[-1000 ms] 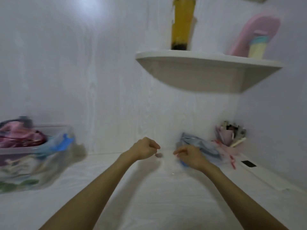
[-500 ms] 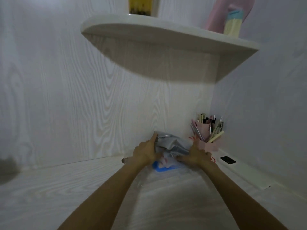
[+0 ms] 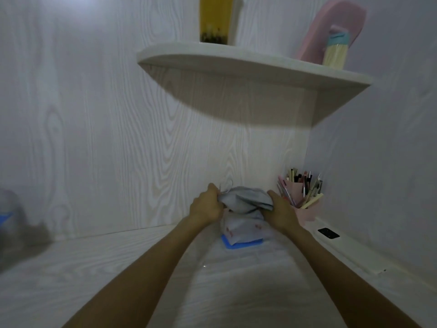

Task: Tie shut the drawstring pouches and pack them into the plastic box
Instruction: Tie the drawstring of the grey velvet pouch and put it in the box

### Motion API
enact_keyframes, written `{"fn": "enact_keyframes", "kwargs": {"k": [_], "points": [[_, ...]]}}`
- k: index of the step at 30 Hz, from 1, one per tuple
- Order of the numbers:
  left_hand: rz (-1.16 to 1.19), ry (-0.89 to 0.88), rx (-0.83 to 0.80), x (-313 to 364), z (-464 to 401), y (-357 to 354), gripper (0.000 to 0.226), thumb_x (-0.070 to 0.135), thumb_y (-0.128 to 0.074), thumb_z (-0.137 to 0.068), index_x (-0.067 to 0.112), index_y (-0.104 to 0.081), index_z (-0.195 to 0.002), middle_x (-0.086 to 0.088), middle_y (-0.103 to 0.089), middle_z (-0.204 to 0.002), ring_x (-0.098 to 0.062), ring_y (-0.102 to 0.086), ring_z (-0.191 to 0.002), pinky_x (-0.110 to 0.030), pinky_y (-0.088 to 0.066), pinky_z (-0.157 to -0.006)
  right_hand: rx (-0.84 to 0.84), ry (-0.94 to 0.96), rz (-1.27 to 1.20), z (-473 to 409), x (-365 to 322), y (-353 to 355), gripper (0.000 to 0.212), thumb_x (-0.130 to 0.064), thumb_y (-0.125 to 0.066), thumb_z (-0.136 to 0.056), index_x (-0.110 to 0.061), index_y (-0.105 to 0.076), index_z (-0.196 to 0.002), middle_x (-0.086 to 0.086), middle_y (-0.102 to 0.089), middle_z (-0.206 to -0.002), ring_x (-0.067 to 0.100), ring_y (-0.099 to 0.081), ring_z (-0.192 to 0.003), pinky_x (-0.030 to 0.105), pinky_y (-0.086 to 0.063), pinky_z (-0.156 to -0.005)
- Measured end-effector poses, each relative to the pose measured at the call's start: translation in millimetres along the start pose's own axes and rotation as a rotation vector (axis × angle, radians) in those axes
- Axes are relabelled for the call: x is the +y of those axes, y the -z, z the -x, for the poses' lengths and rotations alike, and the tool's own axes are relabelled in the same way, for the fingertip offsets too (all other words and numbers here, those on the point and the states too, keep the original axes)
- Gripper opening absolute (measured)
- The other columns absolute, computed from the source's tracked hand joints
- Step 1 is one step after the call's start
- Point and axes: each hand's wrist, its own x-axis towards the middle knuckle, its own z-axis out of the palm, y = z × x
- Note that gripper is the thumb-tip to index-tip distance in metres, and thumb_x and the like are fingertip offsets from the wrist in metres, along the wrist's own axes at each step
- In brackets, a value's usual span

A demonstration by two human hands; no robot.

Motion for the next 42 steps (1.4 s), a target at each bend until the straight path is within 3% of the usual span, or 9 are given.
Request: {"fn": "enact_keyframes", "kwargs": {"k": [3, 9, 17, 24, 29, 32, 35, 39, 42], "points": [[0.077, -0.014, 0.038, 1.4, 15.0, 35.4, 0.01, 0.013, -0.048, -0.094, 0.012, -0.039, -0.096, -0.014, -0.061, -0.1, -0.023, -0.057, -0.082, -0.036, -0.047, -0.073, -0.013, 0.046, -0.052, 0.3, -36.5, 10.2, 0.034, -0.008, -0.056, -0.089, -0.025, -0.036, -0.068, -0.008, -0.048, -0.068, 0.019, -0.052, -0.073, 0.021, -0.029, -0.05], [0.134, 0.037, 0.148, -4.2, 63.9, 119.3, 0.019, 0.0, -0.044, -0.086, 0.018, -0.045, -0.084, -0.009, -0.063, -0.083, -0.026, -0.062, -0.072, -0.039, -0.054, -0.069, -0.13, 0.137, -0.142, 11.7, -118.3, -2.0, 0.012, -0.014, -0.056, -0.092, -0.008, -0.047, -0.086, 0.004, -0.054, -0.084, 0.017, -0.048, -0.075, 0.011, -0.032, -0.049], [0.079, 0.159, 0.252, -55.8, 129.4, 198.3, 0.02, -0.005, -0.043, -0.083, 0.013, -0.049, -0.088, -0.01, -0.063, -0.082, -0.024, -0.06, -0.07, -0.028, -0.048, -0.057, -0.21, 0.205, -0.265, 43.2, -208.6, -64.3, 0.013, -0.018, -0.053, -0.092, -0.005, -0.049, -0.093, 0.005, -0.056, -0.09, 0.02, -0.052, -0.079, 0.028, -0.036, -0.059], [0.318, 0.186, 0.345, -129.8, 179.9, 162.9, 0.029, -0.014, -0.06, -0.076, 0.014, -0.055, -0.071, 0.005, -0.066, -0.082, -0.017, -0.062, -0.072, -0.021, -0.048, -0.051, -0.109, 0.269, -0.106, 90.5, -180.9, -125.4, 0.005, -0.01, -0.049, -0.092, -0.011, -0.048, -0.097, 0.011, -0.06, -0.097, 0.025, -0.056, -0.084, 0.031, -0.036, -0.063], [0.227, 0.236, 0.313, -161.7, 200.2, 146.0, 0.025, 0.023, -0.076, -0.069, 0.033, -0.062, -0.086, 0.011, -0.066, -0.096, -0.013, -0.063, -0.095, -0.035, -0.051, -0.083, -0.225, 0.171, 0.15, 99.7, -140.5, -129.2, 0.047, -0.04, -0.061, -0.086, -0.009, -0.046, -0.118, 0.011, -0.057, -0.114, 0.03, -0.052, -0.105, 0.037, -0.041, -0.08], [-0.03, 0.425, 0.268, -168.4, 205.4, 144.3, 0.032, 0.039, -0.065, -0.084, 0.021, -0.057, -0.11, 0.009, -0.057, -0.103, -0.016, -0.058, -0.103, -0.03, -0.043, -0.078, -0.406, 0.06, 0.238, 93.5, -137.0, -116.1, 0.103, -0.069, -0.064, -0.067, -0.017, -0.021, -0.145, 0.01, -0.032, -0.147, 0.03, -0.03, -0.134, 0.043, -0.031, -0.107], [-0.125, 0.533, 0.271, -160.9, 204.0, 144.6, 0.035, 0.046, -0.05, -0.092, 0.016, -0.058, -0.078, 0.004, -0.059, -0.075, -0.021, -0.06, -0.08, -0.027, -0.038, -0.061, -0.431, 0.192, 0.326, 94.4, -155.1, -100.7, 0.115, -0.061, -0.069, -0.069, -0.023, 0.003, -0.15, 0.006, 0.003, -0.158, 0.027, 0.002, -0.146, 0.045, -0.007, -0.118], [0.323, 0.645, 0.198, -148.1, 190.5, 155.8, 0.041, 0.035, -0.041, -0.097, 0.005, -0.069, -0.093, -0.008, -0.073, -0.083, -0.022, -0.07, -0.079, -0.025, -0.046, -0.061, -0.539, 0.44, 0.181, 99.3, -194.2, -99.9, 0.086, -0.054, -0.057, -0.084, -0.03, -0.007, -0.15, -0.001, -0.006, -0.158, 0.022, -0.004, -0.146, 0.045, -0.009, -0.118], [0.887, 0.727, 0.122, -140.1, 180.3, 160.9, 0.046, 0.037, -0.037, -0.095, -0.001, -0.062, -0.104, -0.02, -0.073, -0.086, -0.028, -0.072, -0.074, -0.031, -0.057, -0.058, -0.568, 0.296, -0.025, 87.7, -215.9, -114.5, 0.051, -0.048, -0.036, -0.097, -0.023, -0.035, -0.141, 0.001, -0.039, -0.146, 0.022, -0.039, -0.132, 0.037, -0.032, -0.106]]}}
